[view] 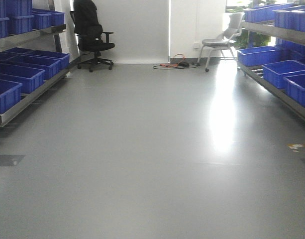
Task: Pick and sort blue part to right shelf
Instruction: 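Drive the base toward the rack of blue bins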
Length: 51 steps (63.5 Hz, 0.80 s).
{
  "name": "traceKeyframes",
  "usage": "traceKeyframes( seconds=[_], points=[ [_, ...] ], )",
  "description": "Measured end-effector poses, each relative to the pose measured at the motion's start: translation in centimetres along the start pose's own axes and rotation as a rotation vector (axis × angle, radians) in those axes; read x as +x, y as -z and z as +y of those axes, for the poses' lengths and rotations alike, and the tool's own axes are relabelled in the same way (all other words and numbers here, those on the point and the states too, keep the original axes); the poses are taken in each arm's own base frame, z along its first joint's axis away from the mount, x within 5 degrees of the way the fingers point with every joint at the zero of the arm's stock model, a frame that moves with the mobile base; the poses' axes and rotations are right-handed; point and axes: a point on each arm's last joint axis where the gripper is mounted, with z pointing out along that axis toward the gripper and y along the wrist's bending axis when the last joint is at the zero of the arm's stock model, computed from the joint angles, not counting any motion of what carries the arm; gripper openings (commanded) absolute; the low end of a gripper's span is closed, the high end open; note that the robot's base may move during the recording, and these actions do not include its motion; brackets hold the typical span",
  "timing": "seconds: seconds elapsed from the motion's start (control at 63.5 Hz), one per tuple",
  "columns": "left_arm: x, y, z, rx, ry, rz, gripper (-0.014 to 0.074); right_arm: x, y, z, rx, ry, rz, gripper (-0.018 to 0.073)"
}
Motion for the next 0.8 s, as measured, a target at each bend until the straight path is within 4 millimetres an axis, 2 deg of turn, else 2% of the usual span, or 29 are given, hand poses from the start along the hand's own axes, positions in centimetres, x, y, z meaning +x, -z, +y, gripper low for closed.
traceKeyframes(
  seconds=[0.803],
  points=[
    [0.00, 0.00, 0.00, 0.000, 0.000, 0.000, 0.0388, 0.00, 0.00, 0.00, 0.000, 0.000, 0.000, 0.0422]
  ],
)
